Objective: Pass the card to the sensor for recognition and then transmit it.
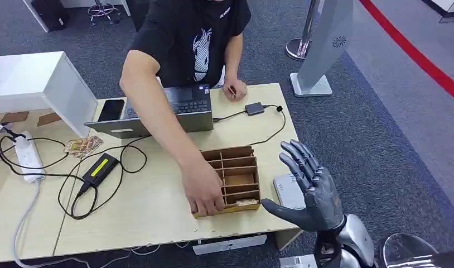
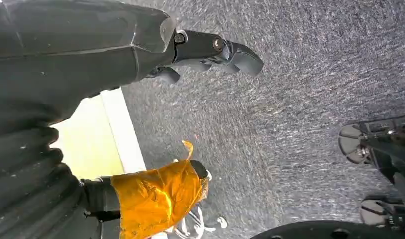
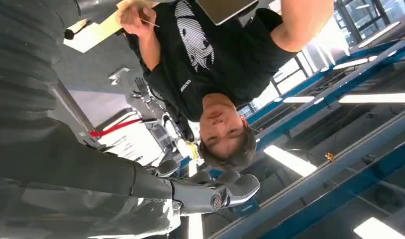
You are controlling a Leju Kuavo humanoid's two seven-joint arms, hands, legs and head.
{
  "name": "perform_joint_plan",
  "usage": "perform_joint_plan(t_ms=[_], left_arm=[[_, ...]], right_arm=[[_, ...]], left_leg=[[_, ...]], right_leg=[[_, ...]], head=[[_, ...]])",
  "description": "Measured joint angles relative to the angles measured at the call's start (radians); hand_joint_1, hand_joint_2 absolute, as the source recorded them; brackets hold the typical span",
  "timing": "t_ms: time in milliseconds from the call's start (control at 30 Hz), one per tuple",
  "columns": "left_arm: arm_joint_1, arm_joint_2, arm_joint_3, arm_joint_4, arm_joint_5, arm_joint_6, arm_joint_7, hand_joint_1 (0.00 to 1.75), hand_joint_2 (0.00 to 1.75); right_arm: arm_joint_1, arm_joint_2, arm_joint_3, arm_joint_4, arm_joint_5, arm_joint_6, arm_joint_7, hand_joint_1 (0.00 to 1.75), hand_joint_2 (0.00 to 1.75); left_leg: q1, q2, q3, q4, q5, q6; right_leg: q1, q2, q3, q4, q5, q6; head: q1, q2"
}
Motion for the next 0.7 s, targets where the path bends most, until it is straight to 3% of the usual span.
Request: perform_joint_plan(t_ms=[500, 600, 700], left_arm=[[-0.004, -0.009, -0.003, 0.0, 0.228, 0.035, 0.012, 0.0, 1.75], [-0.005, -0.01, -0.011, 0.0, 0.257, 0.039, 0.02, 0.0, 1.75], [-0.006, -0.009, -0.028, 0.0, 0.278, 0.034, 0.026, 0.0, 1.75]], right_arm=[[0.0, 0.001, 0.0, 0.0, 0.026, -0.013, 0.012, 0.0, 1.75], [0.0, -0.005, 0.001, 0.0, 0.086, -0.015, 0.041, 0.0, 1.75], [0.0, -0.044, 0.014, 0.014, 0.199, -0.039, 0.097, 0.0, 1.75]], left_leg=[[0.0, 0.0, 0.0, 0.0, 0.0, 0.0], [0.0, 0.0, 0.0, 0.0, 0.0, 0.0], [0.0, 0.0, 0.0, 0.0, 0.0, 0.0]], right_leg=[[0.0, 0.0, 0.0, 0.0, 0.0, 0.0], [0.0, 0.0, 0.0, 0.0, 0.0, 0.0], [0.0, 0.0, 0.0, 0.0, 0.0, 0.0]], head=[[0.0, 0.0], [0.0, 0.0], [0.0, 0.0]])
